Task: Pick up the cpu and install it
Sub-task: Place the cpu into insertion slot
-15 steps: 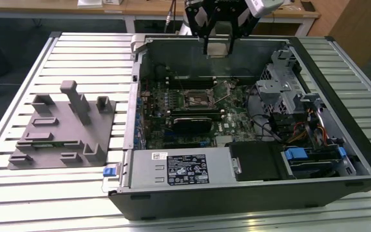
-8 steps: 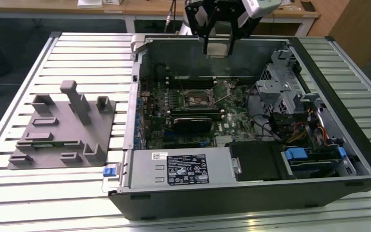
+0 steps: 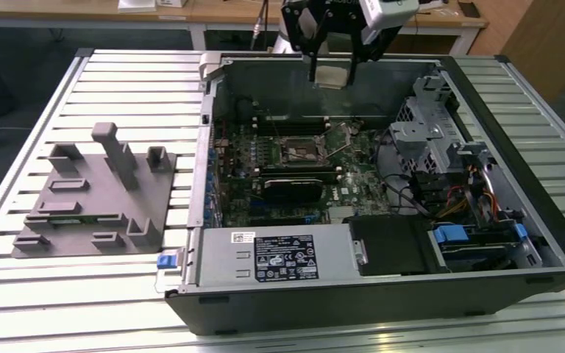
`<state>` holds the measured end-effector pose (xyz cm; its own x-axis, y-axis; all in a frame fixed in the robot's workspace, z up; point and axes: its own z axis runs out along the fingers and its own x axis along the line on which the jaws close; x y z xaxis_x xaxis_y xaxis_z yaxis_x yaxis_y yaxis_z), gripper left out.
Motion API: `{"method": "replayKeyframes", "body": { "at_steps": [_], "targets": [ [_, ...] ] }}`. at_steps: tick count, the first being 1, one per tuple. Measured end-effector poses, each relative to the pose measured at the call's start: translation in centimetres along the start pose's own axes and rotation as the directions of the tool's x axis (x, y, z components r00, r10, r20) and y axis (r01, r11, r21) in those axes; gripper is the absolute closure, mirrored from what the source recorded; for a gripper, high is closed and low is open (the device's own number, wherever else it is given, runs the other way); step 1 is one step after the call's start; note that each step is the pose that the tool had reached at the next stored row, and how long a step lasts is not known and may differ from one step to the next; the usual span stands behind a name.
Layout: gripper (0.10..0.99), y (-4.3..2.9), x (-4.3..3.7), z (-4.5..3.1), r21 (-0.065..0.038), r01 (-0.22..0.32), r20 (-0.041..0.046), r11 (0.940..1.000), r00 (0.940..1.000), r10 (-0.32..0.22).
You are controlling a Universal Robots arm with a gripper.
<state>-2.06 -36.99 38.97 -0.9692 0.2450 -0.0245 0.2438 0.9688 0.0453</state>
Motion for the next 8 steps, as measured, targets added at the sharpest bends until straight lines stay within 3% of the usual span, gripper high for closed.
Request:
{"method": "replayKeyframes", "body": {
  "at_steps": [8],
  "targets": [
    [0.545,0.00,0.00,0.06,0.002,-0.100,0.0046,0.9950,0.9950,0.100]
  ]
}}
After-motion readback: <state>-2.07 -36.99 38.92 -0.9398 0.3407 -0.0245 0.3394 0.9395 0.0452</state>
